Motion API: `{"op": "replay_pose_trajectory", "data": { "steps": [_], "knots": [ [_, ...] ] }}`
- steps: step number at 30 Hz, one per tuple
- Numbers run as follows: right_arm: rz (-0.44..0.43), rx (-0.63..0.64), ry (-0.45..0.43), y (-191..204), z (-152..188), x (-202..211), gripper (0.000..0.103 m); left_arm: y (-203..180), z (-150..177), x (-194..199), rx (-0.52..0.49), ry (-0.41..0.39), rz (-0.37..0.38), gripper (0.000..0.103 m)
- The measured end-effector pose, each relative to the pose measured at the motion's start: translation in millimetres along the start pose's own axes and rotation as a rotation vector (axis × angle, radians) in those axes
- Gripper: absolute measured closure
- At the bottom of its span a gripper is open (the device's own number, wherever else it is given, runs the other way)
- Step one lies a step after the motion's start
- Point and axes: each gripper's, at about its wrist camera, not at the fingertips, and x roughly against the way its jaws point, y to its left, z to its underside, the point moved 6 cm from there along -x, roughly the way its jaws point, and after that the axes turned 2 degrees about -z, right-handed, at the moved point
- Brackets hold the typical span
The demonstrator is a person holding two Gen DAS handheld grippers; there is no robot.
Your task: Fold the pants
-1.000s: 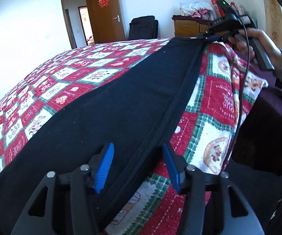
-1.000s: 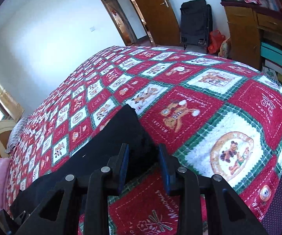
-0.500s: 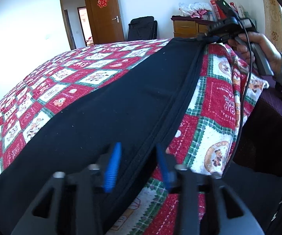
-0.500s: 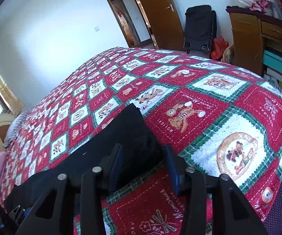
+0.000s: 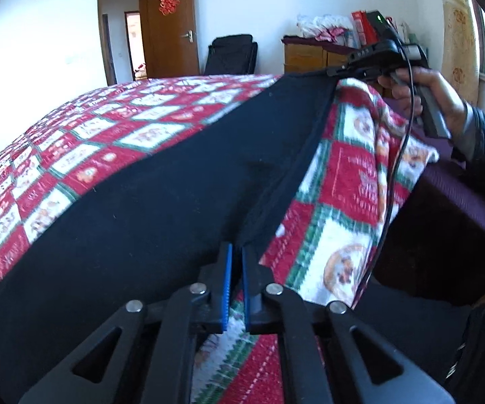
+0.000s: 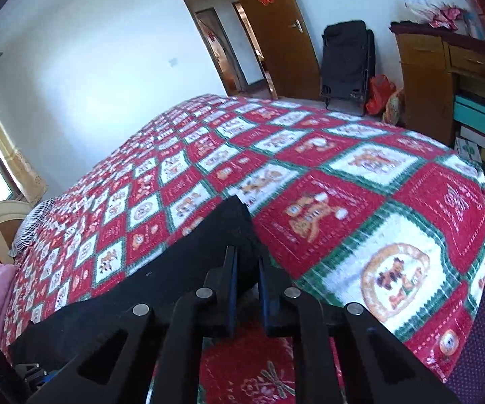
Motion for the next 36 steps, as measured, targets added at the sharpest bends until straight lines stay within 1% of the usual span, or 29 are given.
{"op": "replay_pose_trajectory", "data": {
  "steps": [3,8,12,13,14,17,22,25,26,27,28,30,32,35,36],
  "knots": [
    [0.006,-0.011,0.016,-7,7,-2,0.092,2,3,1,0.034,-0.018,0.019,0.097],
    [0.02,0.05,-0.002,-6,12,4,0.092,-1,2,3,0.019,-0.026,0.019,0.097],
    [0.014,0.049,0.001,-7,13,9,0.092,-1,2,2,0.018,-0.029,0.021,0.097],
    [0.012,0.042,0.0,-7,12,10,0.089,-1,2,2,0.018,-0.03,0.023,0.097],
    [0.015,0.031,-0.008,-8,10,13,0.088,-1,2,1,0.017,-0.03,0.024,0.097],
    [0.035,0.036,-0.036,-8,6,21,0.088,0,3,0,0.024,-0.032,0.026,0.097],
    [0.001,0.029,-0.02,-4,7,22,0.088,0,3,0,0.024,-0.038,0.027,0.097],
    [0.025,0.062,0.012,-1,13,13,0.088,-1,2,2,0.013,-0.038,0.023,0.097],
    [0.035,0.067,0.015,-1,14,12,0.09,-1,1,3,0.01,-0.04,0.023,0.097],
    [0.036,0.071,0.017,-1,15,12,0.096,-1,1,5,0.013,-0.042,0.03,0.097],
    [0.04,0.074,0.013,-1,14,16,0.097,-1,0,7,0.014,-0.043,0.033,0.097],
    [0.057,0.089,0.002,0,11,20,0.098,-3,2,6,0.004,-0.038,0.04,0.097],
    [0.074,0.098,0.017,-2,12,13,0.098,-5,4,1,-0.014,-0.028,0.027,0.097],
    [0.06,0.08,0.014,-5,13,12,0.096,-3,3,5,0.001,-0.042,0.021,0.097],
    [0.071,0.08,0.011,-5,12,14,0.088,-2,2,10,0.01,-0.049,0.01,0.097]
  ]
}}
